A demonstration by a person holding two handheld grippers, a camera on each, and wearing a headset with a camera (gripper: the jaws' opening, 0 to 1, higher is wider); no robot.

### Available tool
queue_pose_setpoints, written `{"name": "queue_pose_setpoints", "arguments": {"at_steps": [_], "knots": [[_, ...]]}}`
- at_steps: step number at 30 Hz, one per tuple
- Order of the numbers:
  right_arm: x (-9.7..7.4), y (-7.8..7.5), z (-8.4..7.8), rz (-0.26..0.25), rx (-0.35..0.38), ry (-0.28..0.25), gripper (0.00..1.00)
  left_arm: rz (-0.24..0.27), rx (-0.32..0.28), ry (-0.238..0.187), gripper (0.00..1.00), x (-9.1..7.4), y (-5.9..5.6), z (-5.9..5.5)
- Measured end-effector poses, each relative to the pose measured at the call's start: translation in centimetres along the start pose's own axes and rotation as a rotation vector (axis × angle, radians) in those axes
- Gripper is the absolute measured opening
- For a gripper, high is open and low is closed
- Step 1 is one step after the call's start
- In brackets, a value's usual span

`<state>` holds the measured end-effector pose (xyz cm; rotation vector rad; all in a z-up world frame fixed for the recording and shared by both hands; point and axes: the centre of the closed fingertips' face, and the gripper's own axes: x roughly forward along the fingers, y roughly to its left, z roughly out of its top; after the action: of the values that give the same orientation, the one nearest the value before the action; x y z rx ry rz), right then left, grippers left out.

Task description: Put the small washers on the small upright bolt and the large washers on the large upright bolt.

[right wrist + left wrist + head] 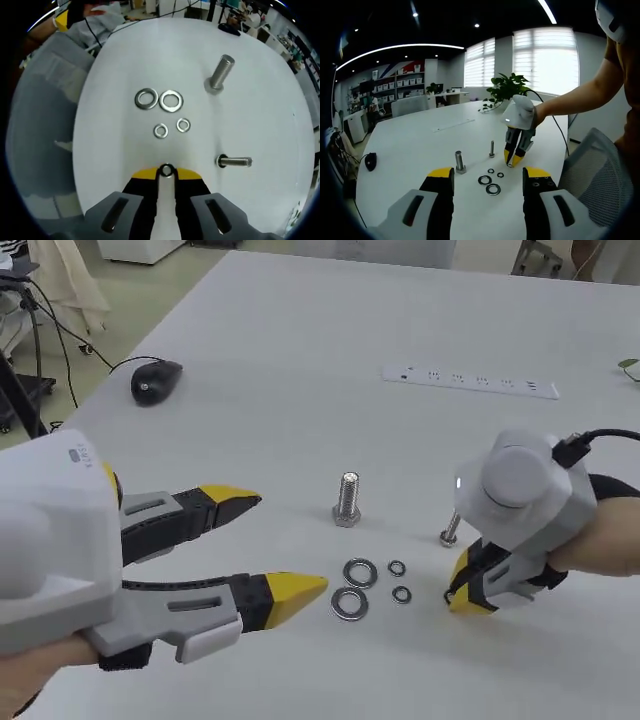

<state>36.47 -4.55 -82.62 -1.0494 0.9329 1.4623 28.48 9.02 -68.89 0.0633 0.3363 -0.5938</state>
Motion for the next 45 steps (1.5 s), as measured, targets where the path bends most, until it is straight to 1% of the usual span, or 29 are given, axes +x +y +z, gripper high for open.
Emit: {"name": "queue_pose_setpoints", "arguments": {"at_steps": [1,3,5,8,10,13,17,21,26,32,35,40,45], "knots": [[-0.2,0.0,-0.1,0.002,0.008,-0.001,0.12,-0.004,0.0,0.0,0.54,0.0,-0.1,0.0],[-0.8,-0.2,0.1,-0.004,0.018,-0.018,0.12,-0.007,0.0,0.004,0.54,0.0,-0.2,-0.1],[-1.6,-0.4,0.1,-0.012,0.017,-0.019,0.11,-0.008,0.004,0.009,0.54,0.1,-0.3,-0.2],[-3.1,-1.3,-0.2,-0.042,0.01,-0.011,0.11,-0.011,0.003,0.007,0.54,0.2,-0.3,-0.2],[-4.1,-1.9,0.0,-0.055,0.016,-0.022,0.12,-0.014,0.004,0.003,0.54,0.3,-0.4,-0.1],[-4.8,-2.6,-0.1,-0.079,0.012,-0.012,0.12,-0.017,0.007,0.004,0.54,0.5,-0.4,0.0],[-5.9,-3.5,0.2,-0.098,0.004,-0.011,0.12,-0.026,0.012,0.005,0.54,0.7,-0.6,0.1],[-6.8,-4.7,0.7,-0.116,0.002,-0.015,0.12,-0.029,0.009,0.01,0.54,0.9,-0.5,0.0],[-7.2,-5.5,1.8,-0.127,-0.019,-0.017,0.12,-0.035,0.01,0.009,0.54,1.0,-0.6,0.0],[-7.1,-6.3,2.8,-0.13,-0.041,-0.017,0.12,-0.027,0.01,0.006,0.55,0.9,-0.2,0.1],[-6.8,-6.4,2.9,-0.118,-0.041,-0.013,0.12,-0.025,0.008,0.007,0.55,0.9,0.0,0.1],[-6.4,-6.5,3.0,-0.114,-0.049,-0.007,0.12,-0.024,0.005,0.01,0.55,0.9,0.0,0.0],[-5.8,-6.5,2.8,-0.102,-0.05,0.006,0.12,-0.024,0.0,0.01,0.55,0.9,-0.1,-0.2]]}}
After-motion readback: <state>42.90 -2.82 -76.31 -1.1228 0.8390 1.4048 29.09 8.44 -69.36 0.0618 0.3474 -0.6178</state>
